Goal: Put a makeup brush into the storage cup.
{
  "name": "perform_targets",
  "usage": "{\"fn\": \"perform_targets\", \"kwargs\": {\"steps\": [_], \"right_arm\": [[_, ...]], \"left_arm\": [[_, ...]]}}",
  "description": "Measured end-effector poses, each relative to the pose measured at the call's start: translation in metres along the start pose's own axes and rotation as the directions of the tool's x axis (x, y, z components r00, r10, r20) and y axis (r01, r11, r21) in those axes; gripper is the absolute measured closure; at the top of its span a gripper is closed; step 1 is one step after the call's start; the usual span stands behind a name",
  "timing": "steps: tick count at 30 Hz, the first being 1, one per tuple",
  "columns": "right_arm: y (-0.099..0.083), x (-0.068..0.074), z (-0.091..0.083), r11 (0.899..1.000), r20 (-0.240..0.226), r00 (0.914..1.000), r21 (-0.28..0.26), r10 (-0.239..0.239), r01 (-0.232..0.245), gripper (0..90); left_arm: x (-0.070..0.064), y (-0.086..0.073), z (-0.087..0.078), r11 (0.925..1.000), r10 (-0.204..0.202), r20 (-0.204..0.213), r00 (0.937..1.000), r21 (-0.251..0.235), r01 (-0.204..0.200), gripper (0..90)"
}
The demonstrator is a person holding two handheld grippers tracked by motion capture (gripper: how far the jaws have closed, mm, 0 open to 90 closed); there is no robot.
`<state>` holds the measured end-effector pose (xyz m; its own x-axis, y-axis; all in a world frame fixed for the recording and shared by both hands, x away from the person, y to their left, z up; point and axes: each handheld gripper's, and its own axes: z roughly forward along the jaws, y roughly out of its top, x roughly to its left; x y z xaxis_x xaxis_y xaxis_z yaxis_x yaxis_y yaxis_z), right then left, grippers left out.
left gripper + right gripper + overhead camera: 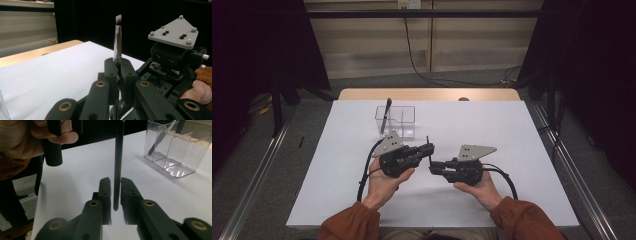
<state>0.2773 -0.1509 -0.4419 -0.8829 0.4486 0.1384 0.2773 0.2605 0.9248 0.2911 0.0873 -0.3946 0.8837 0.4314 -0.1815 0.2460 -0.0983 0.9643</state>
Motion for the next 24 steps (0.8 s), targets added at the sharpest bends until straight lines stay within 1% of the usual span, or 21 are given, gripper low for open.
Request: {"fn": "perform_targets", "kwargs": {"steps": [2, 4, 6, 7, 8, 9, 11, 13, 15, 16, 17, 18, 20, 22, 24], "right_arm": [[-0.0002, 0.0005, 0.0003, 1.0, -0.004, 1.0, 0.001, -0.001, 0.001, 74.2], [-0.0006, 0.0002, 0.0004, 1.0, -0.012, 0.9999, 0.003, 0.008, -0.008, 68.9], [-0.0004, 0.0003, 0.0005, 1.0, -0.013, 0.9999, 0.001, 0.01, -0.01, 60.7], [-0.0002, 0.0004, 0.0003, 1.0, -0.014, 0.9998, -0.001, 0.012, -0.012, 55.1], [-0.0001, 0.0007, 0.0002, 1.0, -0.012, 0.9999, -0.004, 0.011, -0.011, 50.8], [0.0, 0.0009, 0.0001, 1.0, -0.008, 0.9999, -0.004, 0.011, -0.011, 48.0], [-0.0001, 0.0011, 0.0001, 1.0, 0.003, 0.9999, -0.01, 0.013, -0.013, 38.7], [0.0001, 0.0016, -0.0001, 1.0, 0.013, 0.9999, -0.014, 0.005, -0.004, 33.7], [0.0007, 0.0019, -0.0004, 1.0, 0.018, 0.9998, -0.024, 0.008, -0.007, 24.7], [0.0011, 0.0022, -0.0006, 1.0, 0.03, 0.9995, -0.031, 0.008, -0.007, 21.6], [0.0013, 0.0022, -0.0012, 0.999, 0.04, 0.9991, -0.038, 0.011, -0.01, 20.5], [0.0016, 0.0017, -0.0018, 0.999, 0.039, 0.9992, -0.044, 0.012, -0.01, 18.8], [0.0022, 0.0009, -0.0029, 0.998, 0.052, 0.9985, -0.054, 0.018, -0.015, 13.0], [0.0028, -0.0001, -0.0043, 0.998, 0.051, 0.9983, -0.065, 0.027, -0.024, 10.9], [0.0035, -0.0009, -0.0052, 0.997, 0.06, 0.9975, -0.065, 0.038, -0.034, 3.1]], "left_arm": [[-0.0009, -0.0001, 0.0004, 1.0, 0.001, 0.0, 1.0, 0.001, -0.001, 86.0], [-0.0015, -0.0003, 0.0013, 1.0, 0.002, 0.005, 1.0, 0.003, -0.002, 86.0], [-0.0013, -0.0004, 0.0014, 1.0, 0.003, 0.003, 1.0, 0.007, -0.003, 86.0], [-0.0008, -0.0005, 0.0013, 1.0, 0.001, 0.008, 1.0, 0.006, -0.001, 85.9], [-0.0008, -0.0005, 0.0012, 1.0, 0.002, 0.003, 1.0, 0.004, -0.002, 86.0], [-0.0006, -0.0004, 0.0009, 1.0, 0.003, 0.0, 1.0, 0.004, -0.003, 85.9], [-0.0001, -0.0001, 0.0002, 1.0, 0.003, -0.001, 1.0, 0.005, -0.003, 85.9], [0.0005, 0.0005, -0.0006, 1.0, 0.003, -0.002, 1.0, 0.003, -0.003, 85.9], [0.0013, 0.0011, -0.0016, 1.0, 0.005, -0.011, 0.9999, 0.006, -0.005, 85.9], [0.0019, 0.0012, -0.0019, 1.0, 0.003, -0.009, 1.0, 0.001, -0.003, 86.0], [0.0022, 0.0014, -0.0025, 1.0, 0.001, -0.012, 0.9999, 0.002, -0.001, 85.9], [0.0025, 0.0016, -0.003, 1.0, 0.002, -0.017, 0.9999, 0.006, -0.002, 85.9], [0.0032, 0.0018, -0.0034, 1.0, 0.004, -0.019, 0.9998, 0.004, -0.004, 85.9], [0.0037, 0.0021, -0.0038, 1.0, 0.003, -0.02, 0.9998, 0.004, -0.003, 85.9], [0.0039, 0.0023, -0.0043, 1.0, 0.004, -0.018, 0.9998, 0.007, -0.004, 85.9]]}}
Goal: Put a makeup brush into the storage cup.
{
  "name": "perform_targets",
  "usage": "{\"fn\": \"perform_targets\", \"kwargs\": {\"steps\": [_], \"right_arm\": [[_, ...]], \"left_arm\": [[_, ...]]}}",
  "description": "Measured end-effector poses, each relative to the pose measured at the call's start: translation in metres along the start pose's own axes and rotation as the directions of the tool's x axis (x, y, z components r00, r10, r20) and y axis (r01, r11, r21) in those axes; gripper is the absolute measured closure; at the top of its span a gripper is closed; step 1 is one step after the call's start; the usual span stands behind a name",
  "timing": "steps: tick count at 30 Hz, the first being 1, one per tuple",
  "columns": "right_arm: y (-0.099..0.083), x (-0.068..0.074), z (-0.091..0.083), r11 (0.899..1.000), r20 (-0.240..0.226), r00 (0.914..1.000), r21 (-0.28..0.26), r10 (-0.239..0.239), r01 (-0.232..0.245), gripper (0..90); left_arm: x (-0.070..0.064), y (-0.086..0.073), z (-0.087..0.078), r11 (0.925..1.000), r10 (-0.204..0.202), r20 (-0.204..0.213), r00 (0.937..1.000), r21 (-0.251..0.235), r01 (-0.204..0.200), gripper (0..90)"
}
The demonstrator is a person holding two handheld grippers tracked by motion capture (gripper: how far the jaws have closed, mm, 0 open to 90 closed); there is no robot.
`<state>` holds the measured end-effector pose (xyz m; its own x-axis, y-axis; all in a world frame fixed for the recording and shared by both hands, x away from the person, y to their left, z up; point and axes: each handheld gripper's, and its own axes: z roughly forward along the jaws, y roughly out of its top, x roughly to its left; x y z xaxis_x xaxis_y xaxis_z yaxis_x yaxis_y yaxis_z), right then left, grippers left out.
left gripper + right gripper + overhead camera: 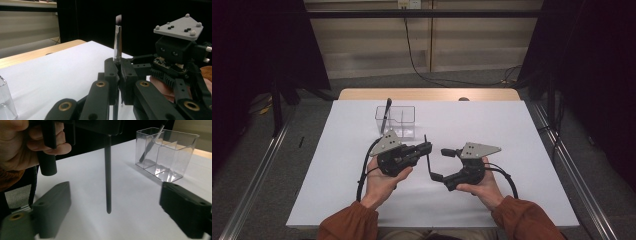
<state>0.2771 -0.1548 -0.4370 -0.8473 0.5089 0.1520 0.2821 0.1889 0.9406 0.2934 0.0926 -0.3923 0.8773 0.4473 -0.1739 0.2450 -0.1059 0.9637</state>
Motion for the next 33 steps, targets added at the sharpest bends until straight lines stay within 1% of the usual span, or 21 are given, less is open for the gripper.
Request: {"fn": "perform_targets", "kwargs": {"steps": [1, 3, 4, 8, 11, 13, 15, 17, 20, 21, 23, 25, 26, 28, 29, 30, 32, 33], "right_arm": [[0.0, 0.0, -0.001, 1.0, 0.008, 1.0, -0.001, -0.002, 0.002, 1.3], [0.0, 0.0, -0.002, 1.0, 0.017, 0.9998, -0.002, -0.011, 0.011, 1.3], [0.0, 0.0, -0.002, 1.0, 0.027, 0.9996, -0.003, -0.01, 0.01, 1.0], [-0.001, -0.001, -0.006, 1.0, 0.056, 0.9983, -0.014, -0.018, 0.019, 0.4], [0.0, -0.002, -0.01, 0.999, 0.087, 0.996, -0.027, -0.017, 0.019, 0.0], [0.001, -0.003, -0.014, 0.999, 0.096, 0.9953, -0.033, -0.013, 0.017, 0.0], [0.001, -0.004, -0.018, 0.999, 0.131, 0.9914, -0.039, -0.012, 0.017, 0.5], [0.001, -0.005, -0.022, 0.999, 0.155, 0.9878, -0.039, -0.014, 0.02, 0.7], [0.001, -0.006, -0.028, 0.999, 0.198, 0.9801, -0.039, -0.011, 0.019, 1.3], [0.001, -0.007, -0.03, 0.999, 0.206, 0.9785, -0.044, -0.004, 0.014, 1.8], [-0.003, -0.009, -0.035, 0.998, 0.235, 0.972, -0.064, -0.001, 0.016, 3.2], [-0.005, -0.01, -0.039, 0.999, 0.248, 0.9688, -0.048, -0.001, 0.014, 2.8], [-0.006, -0.01, -0.041, 0.999, 0.249, 0.9684, -0.049, 0.001, 0.011, 2.6], [-0.006, -0.011, -0.045, 0.998, 0.253, 0.9675, -0.056, -0.013, 0.028, 2.4], [-0.006, -0.012, -0.047, 0.997, 0.26, 0.9655, -0.062, -0.017, 0.034, 2.4], [-0.006, -0.013, -0.049, 0.997, 0.267, 0.9635, -0.071, -0.013, 0.033, 2.3], [-0.006, -0.014, -0.054, 0.996, 0.263, 0.9648, -0.086, -0.001, 0.024, 2.5], [-0.006, -0.015, -0.056, 0.996, 0.267, 0.9637, -0.089, -0.004, 0.029, 2.9]], "left_arm": [[0.0, 0.0, 0.0, 1.0, 0.0, -0.003, 1.0, 0.003, 0.0, 85.9], [0.001, 0.0, -0.001, 1.0, 0.001, 0.0, 1.0, 0.003, -0.001, 85.9], [0.001, 0.0, -0.002, 1.0, 0.006, -0.004, 1.0, 0.006, -0.006, 86.0], [0.005, 0.0, -0.008, 1.0, 0.003, -0.018, 0.9998, 0.007, -0.003, 85.9], [0.009, 0.001, -0.013, 1.0, -0.002, -0.03, 0.9995, 0.001, 0.002, 85.9], [0.011, 0.002, -0.016, 1.0, -0.003, -0.036, 0.9993, 0.0, 0.003, 85.9], [0.013, 0.003, -0.02, 1.0, 0.002, -0.045, 0.999, 0.003, -0.001, 85.9], [0.015, 0.004, -0.025, 1.0, -0.001, -0.052, 0.9986, 0.002, 0.001, 85.9], [0.02, 0.004, -0.031, 1.0, -0.005, -0.073, 0.9973, 0.006, 0.005, 85.9], [0.021, 0.004, -0.032, 1.0, -0.004, -0.075, 0.9972, 0.008, 0.005, 85.9], [0.024, 0.004, -0.035, 0.9999, -0.002, -0.083, 0.9966, 0.016, 0.003, 85.9], [0.025, 0.005, -0.036, 0.9998, 0.002, -0.092, 0.9958, 0.021, 0.0, 85.9], [0.027, 0.006, -0.038, 0.9996, 0.008, -0.092, 0.9957, 0.026, -0.006, 86.0], [0.029, 0.007, -0.04, 0.9996, 0.005, -0.1, 0.995, 0.028, -0.002, 85.9], [0.03, 0.007, -0.041, 0.9996, 0.006, -0.104, 0.9946, 0.029, -0.003, 85.9], [0.031, 0.007, -0.042, 0.9997, 0.003, -0.108, 0.9941, 0.026, 0.0, 85.9], [0.034, 0.008, -0.045, 0.9995, 0.003, -0.116, 0.9932, 0.03, 0.001, 85.9], [0.035, 0.008, -0.047, 0.9996, -0.001, -0.119, 0.9929, 0.029, 0.005, 85.9]]}}
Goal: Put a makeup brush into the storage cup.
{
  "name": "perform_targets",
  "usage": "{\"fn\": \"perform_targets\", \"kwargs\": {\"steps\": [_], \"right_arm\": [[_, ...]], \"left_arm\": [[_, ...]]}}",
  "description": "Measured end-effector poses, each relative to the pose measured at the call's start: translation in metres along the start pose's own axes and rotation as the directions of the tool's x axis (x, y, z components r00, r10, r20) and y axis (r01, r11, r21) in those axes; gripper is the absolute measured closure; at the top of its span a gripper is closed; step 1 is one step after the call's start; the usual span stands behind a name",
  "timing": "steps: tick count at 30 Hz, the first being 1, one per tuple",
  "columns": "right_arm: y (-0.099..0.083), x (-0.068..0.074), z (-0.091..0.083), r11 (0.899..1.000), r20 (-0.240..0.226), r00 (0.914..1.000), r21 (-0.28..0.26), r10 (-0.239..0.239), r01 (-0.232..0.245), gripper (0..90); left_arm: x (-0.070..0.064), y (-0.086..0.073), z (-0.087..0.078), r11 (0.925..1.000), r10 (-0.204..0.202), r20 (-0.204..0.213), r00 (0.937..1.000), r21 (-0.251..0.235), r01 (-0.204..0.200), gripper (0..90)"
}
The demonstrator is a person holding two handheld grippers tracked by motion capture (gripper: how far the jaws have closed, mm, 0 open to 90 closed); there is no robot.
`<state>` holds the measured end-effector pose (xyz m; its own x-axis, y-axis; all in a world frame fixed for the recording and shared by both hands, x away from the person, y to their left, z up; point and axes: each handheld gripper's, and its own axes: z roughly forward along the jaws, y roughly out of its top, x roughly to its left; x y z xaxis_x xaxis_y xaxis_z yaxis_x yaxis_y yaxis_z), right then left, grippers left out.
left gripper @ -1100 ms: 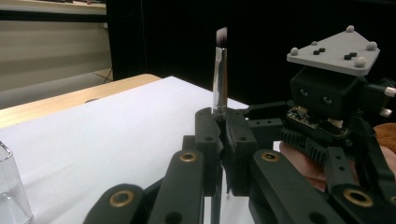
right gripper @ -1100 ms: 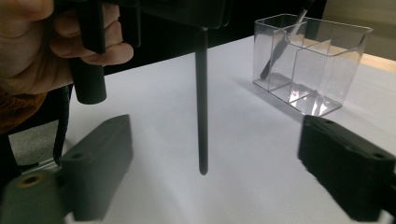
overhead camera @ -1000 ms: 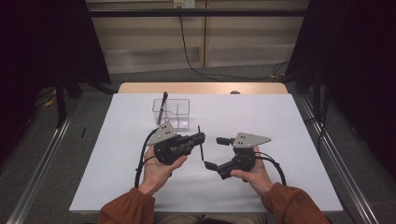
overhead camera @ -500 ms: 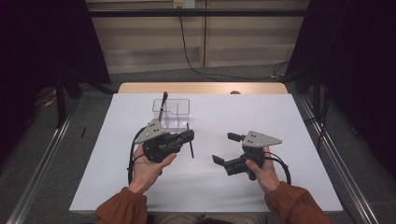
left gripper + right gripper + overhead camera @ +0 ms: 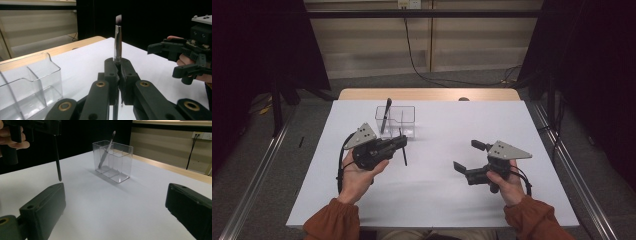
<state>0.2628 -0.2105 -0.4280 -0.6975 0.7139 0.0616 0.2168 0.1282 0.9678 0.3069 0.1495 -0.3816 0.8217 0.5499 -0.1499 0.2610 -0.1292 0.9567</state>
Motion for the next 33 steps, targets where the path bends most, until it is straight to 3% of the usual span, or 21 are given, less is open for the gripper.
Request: {"fn": "perform_targets", "kwargs": {"steps": [17, 22, 25, 28, 30, 33], "right_arm": [[-0.018, -0.013, -0.042, 1.0, 0.114, 0.9934, -0.009, -0.011, 0.012, 2.8], [-0.024, -0.021, -0.059, 1.0, 0.165, 0.9861, -0.001, -0.02, 0.021, 2.5], [-0.031, -0.026, -0.066, 1.0, 0.192, 0.9812, 0.002, -0.011, 0.011, 2.5], [-0.036, -0.029, -0.07, 0.999, 0.204, 0.9783, -0.028, 0.037, -0.032, 2.5], [-0.036, -0.029, -0.07, 1.0, 0.214, 0.9765, -0.026, 0.022, -0.017, 2.5], [-0.036, -0.031, -0.07, 0.999, 0.214, 0.9759, -0.034, 0.041, -0.034, 2.5]], "left_arm": [[0.023, 0.006, -0.024, 0.9999, -0.012, -0.07, 0.9975, -0.011, 0.012, 85.9], [0.03, 0.011, -0.03, 0.9998, -0.011, -0.091, 0.9958, -0.015, 0.009, 85.9], [0.036, 0.013, -0.032, 0.9998, -0.014, -0.103, 0.9946, -0.018, 0.012, 85.9], [0.041, 0.016, -0.033, 0.9996, -0.02, -0.116, 0.9931, -0.022, 0.018, 85.9], [0.045, 0.016, -0.031, 0.9996, -0.023, -0.124, 0.992, -0.017, 0.021, 85.9], [0.052, 0.017, -0.027, 0.9994, -0.031, -0.139, 0.9899, -0.018, 0.029, 85.9]]}}
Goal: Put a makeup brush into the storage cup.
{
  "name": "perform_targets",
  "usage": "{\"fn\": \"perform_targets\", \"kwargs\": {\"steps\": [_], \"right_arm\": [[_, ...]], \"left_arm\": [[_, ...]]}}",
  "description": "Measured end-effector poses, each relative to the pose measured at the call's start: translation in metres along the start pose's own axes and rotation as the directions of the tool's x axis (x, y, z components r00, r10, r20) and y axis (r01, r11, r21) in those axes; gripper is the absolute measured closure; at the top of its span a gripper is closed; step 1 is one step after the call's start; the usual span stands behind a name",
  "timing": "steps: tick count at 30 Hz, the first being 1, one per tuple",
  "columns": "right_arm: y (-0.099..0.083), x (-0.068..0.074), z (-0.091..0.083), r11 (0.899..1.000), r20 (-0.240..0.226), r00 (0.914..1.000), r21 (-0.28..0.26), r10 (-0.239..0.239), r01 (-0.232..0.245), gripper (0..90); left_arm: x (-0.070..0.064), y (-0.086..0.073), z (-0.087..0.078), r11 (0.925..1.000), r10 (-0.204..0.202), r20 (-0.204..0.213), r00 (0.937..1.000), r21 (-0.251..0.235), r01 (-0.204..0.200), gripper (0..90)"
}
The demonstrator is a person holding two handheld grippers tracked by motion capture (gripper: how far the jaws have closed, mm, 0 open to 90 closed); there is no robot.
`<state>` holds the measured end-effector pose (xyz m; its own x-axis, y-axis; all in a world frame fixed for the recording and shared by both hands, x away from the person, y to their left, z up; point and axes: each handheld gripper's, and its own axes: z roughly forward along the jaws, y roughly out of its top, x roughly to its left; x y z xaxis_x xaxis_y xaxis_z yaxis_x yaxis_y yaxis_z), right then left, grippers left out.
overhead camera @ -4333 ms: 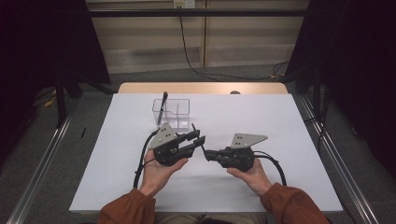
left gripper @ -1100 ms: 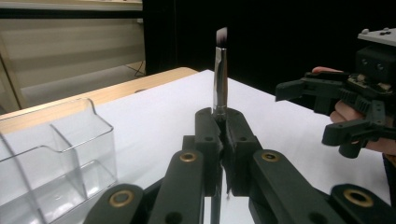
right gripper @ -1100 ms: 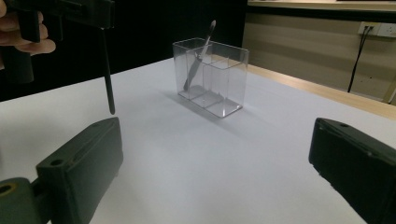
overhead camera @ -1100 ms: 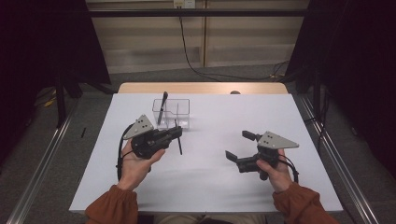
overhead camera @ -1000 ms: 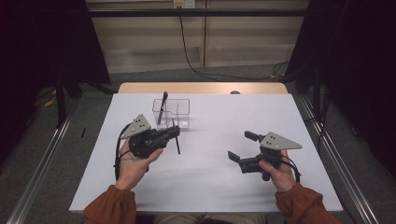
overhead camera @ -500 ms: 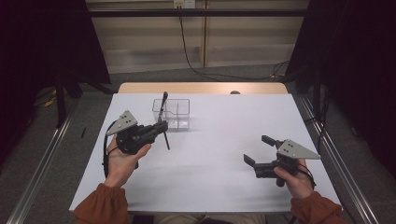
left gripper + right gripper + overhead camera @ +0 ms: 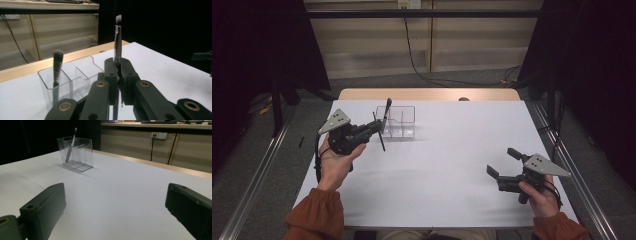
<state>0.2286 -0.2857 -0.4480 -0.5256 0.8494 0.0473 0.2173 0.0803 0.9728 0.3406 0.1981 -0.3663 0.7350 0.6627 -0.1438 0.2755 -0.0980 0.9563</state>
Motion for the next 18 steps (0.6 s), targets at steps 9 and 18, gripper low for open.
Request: {"fn": "perform_targets", "kwargs": {"steps": [9, 18], "right_arm": [[-0.001, 0.0, 0.0, 1.0, 0.0, 1.0, 0.005, 0.003, -0.003, 2.4], [-0.002, 0.0, 0.001, 1.0, 0.003, 1.0, 0.008, -0.001, 0.001, 0.8]], "left_arm": [[0.012, 0.016, 0.01, 0.9999, 0.007, -0.039, 0.9992, -0.015, -0.008, 85.9], [0.024, 0.028, 0.022, 0.9998, 0.002, -0.076, 0.9971, -0.017, -0.003, 85.9]]}}
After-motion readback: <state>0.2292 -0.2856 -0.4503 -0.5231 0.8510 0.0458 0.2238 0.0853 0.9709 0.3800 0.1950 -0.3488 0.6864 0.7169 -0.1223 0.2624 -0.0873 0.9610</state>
